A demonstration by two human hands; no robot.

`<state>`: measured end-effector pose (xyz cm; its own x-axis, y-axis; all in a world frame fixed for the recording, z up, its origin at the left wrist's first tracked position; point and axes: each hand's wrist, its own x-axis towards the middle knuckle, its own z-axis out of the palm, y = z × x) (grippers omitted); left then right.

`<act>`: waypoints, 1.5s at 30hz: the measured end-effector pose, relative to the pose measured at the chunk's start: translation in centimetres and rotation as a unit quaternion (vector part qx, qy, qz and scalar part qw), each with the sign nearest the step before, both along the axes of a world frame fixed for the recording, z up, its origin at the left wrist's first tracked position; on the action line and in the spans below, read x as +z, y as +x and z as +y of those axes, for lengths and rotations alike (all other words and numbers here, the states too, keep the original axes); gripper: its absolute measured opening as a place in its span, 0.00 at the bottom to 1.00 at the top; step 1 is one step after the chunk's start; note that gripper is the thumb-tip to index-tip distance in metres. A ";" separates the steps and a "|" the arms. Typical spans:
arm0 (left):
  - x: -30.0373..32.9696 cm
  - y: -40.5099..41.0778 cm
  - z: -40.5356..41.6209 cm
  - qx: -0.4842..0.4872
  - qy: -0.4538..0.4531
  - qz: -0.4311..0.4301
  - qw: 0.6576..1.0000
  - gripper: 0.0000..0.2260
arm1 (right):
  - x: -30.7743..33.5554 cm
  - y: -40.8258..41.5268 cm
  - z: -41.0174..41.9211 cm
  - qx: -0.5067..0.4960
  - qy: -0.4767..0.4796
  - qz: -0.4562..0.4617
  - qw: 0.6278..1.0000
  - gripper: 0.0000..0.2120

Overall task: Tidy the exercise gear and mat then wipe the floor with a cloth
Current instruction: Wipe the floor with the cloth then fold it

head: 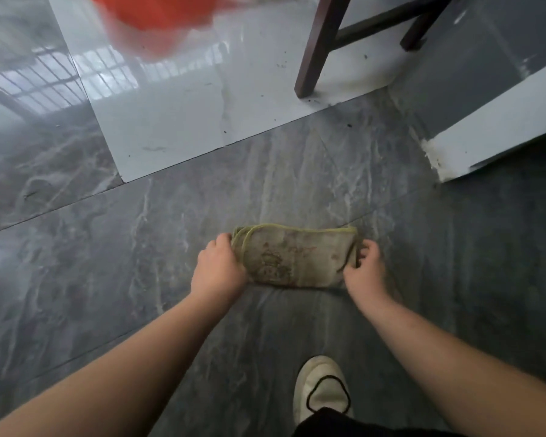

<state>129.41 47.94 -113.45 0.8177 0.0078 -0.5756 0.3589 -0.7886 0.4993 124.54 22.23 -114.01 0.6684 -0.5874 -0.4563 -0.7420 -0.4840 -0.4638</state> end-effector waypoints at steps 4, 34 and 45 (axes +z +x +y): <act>-1.0 -1.2 -2.1 -0.245 0.036 -0.204 0.947 0.28 | -0.4 -1.6 0.9 0.305 -0.168 -0.118 0.930 0.28; -7.8 21.8 -14.2 -0.424 0.156 -0.139 0.881 0.29 | -8.1 20.1 -7.4 0.378 -0.201 0.051 0.902 0.36; -7.9 27.0 -16.4 -0.428 0.166 -0.143 0.877 0.28 | -7.6 26.2 -8.7 0.348 -0.195 0.093 0.912 0.37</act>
